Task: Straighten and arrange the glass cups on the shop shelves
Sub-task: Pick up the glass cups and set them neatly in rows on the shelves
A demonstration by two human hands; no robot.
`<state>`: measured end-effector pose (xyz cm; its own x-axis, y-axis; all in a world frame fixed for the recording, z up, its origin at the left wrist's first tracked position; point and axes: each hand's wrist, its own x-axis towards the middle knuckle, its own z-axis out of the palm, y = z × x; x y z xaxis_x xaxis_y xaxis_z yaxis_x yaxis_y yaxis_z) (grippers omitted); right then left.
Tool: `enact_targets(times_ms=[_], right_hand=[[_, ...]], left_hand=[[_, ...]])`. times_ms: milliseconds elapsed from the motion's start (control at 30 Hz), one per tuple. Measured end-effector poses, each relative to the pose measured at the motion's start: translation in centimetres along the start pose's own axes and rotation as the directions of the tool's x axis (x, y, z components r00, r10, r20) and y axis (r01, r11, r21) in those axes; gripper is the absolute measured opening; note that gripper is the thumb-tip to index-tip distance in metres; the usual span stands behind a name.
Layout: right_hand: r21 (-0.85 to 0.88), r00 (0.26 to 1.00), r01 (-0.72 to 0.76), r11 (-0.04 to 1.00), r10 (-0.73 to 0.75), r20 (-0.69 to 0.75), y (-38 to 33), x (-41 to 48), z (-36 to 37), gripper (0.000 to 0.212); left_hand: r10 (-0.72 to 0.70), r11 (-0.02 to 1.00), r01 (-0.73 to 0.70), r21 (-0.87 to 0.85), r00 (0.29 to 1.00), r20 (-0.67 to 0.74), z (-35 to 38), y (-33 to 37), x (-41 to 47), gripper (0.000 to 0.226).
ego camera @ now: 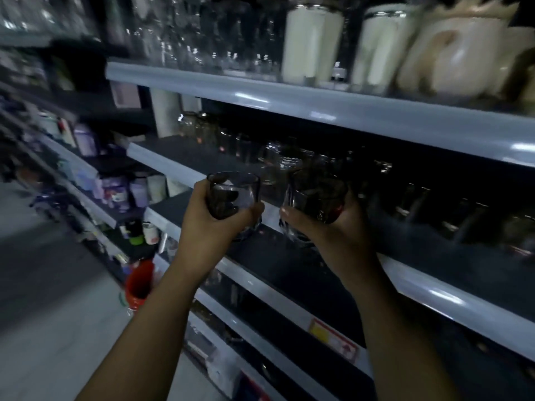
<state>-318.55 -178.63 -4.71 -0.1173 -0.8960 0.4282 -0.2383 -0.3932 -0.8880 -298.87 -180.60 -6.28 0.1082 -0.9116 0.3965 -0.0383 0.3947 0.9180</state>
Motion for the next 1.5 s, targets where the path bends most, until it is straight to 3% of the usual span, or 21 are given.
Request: enact_targets(times_ms=[167,333,500,700,933,1067,1267,1500], right_hand=[[0.019,1.0,-0.007,1.0,0.007,0.012,0.4,5.2,10.0,0.055],[0.023,0.999,-0.029,0.999,0.03,-0.017,1.7,9.9,16.5,0.051],[-0.002,0.998,-0.017,1.0,0.017,-0.067,3.5,14.3,20.3,0.058],[-0.002,0.993,-0.083,0.997,0.082,-0.08,5.5,18.3,22.1,0.064],[-0.138,0.967,-0.181,0.974,0.151,-0.206,6.1,21.2,23.0,0.066],[-0.232,0.938,-0.207,0.95,0.125,-0.324,6.6,22.1,24.0,0.064],[-0.267,0.877,-0.28,0.922,0.133,-0.461,7.2,23.1,25.1,0.066],[-0.347,0.842,-0.333,0.877,0.111,-0.528,7.2,23.3,25.6,0.07]], left_hand=[[-0.019,1.0,0.019,0.018,1.0,0.012,-7.6,-3.3,6.8,0.079],[0.005,0.999,-0.004,-0.036,1.0,0.014,-11.8,-5.7,13.1,0.052],[0.042,0.998,-0.039,-0.053,0.998,0.044,-13.8,-7.7,19.5,0.053],[0.098,0.995,-0.096,-0.035,0.992,0.077,-13.4,-9.1,24.4,0.061],[0.071,0.997,-0.055,-0.06,0.947,0.313,-12.9,-10.9,28.7,0.071],[0.076,0.996,-0.05,-0.074,0.907,0.414,-12.9,-12.1,31.4,0.065],[0.13,0.977,-0.195,0.081,0.857,0.498,-13.3,-13.2,34.3,0.067],[0.089,0.966,-0.202,0.16,0.845,0.527,-12.9,-14.5,35.6,0.084]])
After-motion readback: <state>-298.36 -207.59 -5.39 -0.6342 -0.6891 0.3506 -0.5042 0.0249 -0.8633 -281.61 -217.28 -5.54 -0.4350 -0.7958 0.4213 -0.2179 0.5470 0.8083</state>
